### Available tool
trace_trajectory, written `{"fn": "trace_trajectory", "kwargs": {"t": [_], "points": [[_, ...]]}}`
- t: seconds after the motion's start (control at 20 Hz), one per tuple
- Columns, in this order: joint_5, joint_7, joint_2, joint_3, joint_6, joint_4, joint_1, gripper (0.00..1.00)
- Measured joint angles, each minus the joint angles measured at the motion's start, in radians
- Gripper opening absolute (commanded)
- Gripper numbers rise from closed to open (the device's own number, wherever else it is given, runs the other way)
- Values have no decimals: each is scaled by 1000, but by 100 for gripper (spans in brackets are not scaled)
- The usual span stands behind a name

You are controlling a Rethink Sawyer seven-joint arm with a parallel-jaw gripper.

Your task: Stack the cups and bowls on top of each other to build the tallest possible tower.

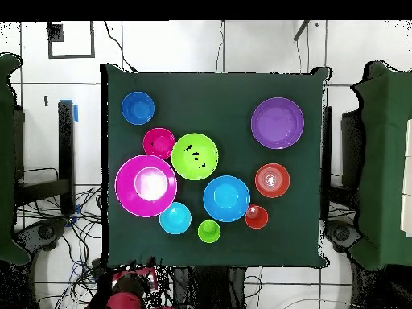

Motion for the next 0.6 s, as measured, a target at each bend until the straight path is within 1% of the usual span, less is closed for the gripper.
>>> {"fn": "trace_trajectory", "kwargs": {"t": [0.25,0.6], "points": [[0,0,-34,0,0,1,20,100],[0,0,-89,0,27,2,85,100]]}}
